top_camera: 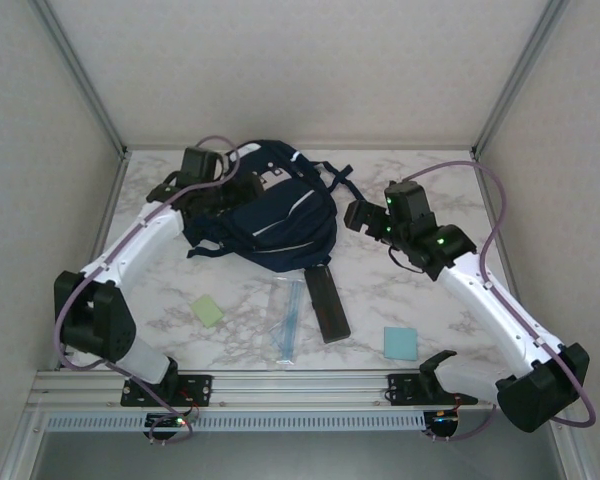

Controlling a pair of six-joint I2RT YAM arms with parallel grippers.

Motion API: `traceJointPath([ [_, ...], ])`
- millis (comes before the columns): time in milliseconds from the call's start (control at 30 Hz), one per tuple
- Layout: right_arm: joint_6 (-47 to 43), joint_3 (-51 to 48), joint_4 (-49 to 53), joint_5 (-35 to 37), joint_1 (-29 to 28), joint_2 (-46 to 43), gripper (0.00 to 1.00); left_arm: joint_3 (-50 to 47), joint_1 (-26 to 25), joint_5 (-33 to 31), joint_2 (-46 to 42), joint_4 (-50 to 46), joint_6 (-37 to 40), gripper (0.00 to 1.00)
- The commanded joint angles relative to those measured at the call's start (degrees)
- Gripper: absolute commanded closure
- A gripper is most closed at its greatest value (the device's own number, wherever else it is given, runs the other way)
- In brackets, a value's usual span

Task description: Pack books, pencil case, and school supplies into a backpack

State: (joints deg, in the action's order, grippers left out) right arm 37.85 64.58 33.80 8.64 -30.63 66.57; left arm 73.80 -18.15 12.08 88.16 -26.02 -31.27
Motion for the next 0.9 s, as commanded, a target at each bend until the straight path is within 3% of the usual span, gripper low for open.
traceJointPath([
  [0, 3.44, -2.40, -2.60, 5.98, 0.13, 0.14, 0.01, -6.78, 3.47, -4.07, -1.49, 3.30, -3.76, 0.00],
  [100, 3.52, -4.01, -4.55, 3.87, 0.97, 1.02, 0.01, -11.75, 6.31, -8.30, -1.55, 5.64, -6.17, 0.00],
  [333, 1.54, -6.07, -9.01, -6.46, 2.37, 3.58, 0.01, -19.13, 11.37, -6.34, 3.35, 18.80, -15.18, 0.07],
  [533, 3.48, -9.91, -15.17, -16.02, 1.88, 5.97, 0.01, -15.96, 11.47, -4.91, 11.23, 25.19, -17.84, 0.24],
  [633, 6.19, -13.29, -20.39, -18.47, 0.14, 7.12, 0.05, -14.63, 11.37, -2.93, 14.40, 27.82, -19.02, 0.47],
  [800, 11.35, -16.19, -27.94, -18.05, -4.26, 12.31, 0.08, -15.27, 10.47, -1.09, 14.19, 28.66, -20.04, 1.00],
  [867, 13.07, -16.32, -31.61, -18.20, -5.10, 15.15, 0.10, -16.45, 9.67, -0.53, 12.37, 28.59, -20.78, 1.00],
])
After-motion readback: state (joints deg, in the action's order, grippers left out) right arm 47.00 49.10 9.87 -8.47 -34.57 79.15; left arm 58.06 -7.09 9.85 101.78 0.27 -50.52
